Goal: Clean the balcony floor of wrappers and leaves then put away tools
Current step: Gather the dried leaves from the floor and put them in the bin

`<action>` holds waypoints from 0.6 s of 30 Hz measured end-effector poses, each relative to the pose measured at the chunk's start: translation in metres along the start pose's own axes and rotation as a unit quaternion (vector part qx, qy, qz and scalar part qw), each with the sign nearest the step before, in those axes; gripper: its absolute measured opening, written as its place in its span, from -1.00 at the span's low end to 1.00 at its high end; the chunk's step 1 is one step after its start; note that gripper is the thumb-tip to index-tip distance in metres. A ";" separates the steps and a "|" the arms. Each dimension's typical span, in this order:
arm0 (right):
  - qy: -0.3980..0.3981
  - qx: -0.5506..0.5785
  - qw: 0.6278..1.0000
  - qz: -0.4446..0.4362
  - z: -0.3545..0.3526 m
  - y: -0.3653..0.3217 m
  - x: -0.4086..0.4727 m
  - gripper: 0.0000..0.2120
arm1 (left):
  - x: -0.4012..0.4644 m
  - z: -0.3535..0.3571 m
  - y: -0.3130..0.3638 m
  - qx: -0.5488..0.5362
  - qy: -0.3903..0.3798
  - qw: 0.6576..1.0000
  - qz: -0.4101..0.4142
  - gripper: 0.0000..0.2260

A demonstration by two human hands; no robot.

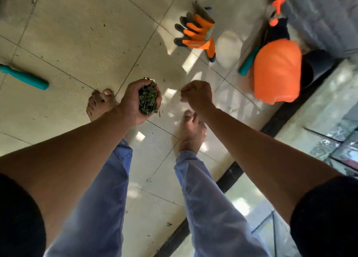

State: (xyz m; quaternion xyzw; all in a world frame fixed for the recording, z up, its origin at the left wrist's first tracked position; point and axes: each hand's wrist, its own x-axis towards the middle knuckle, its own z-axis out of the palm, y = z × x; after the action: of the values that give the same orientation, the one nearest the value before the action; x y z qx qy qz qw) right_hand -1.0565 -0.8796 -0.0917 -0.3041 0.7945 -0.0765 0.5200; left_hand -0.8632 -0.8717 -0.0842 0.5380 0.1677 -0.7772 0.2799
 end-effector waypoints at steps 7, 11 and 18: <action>-0.112 0.110 0.974 -0.164 -0.069 -0.107 -0.113 -0.84 | -0.069 0.063 -0.003 -0.088 0.023 0.995 0.042 -0.73; -0.101 -0.028 0.944 -0.313 -0.079 -0.144 -0.164 -0.82 | -0.129 0.117 0.006 -0.094 0.003 0.992 0.080 -0.52; -0.014 -0.332 0.777 -0.535 -0.095 -0.213 -0.233 -0.71 | -0.237 0.162 0.013 -0.205 -0.036 0.951 0.229 -0.57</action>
State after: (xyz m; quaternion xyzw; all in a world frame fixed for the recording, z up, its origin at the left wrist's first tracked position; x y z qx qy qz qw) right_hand -0.9893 -0.9382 0.2263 -0.8350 0.4724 -0.0699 0.2733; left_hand -0.9124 -0.9128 0.1954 0.4648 0.1861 -0.6596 0.5605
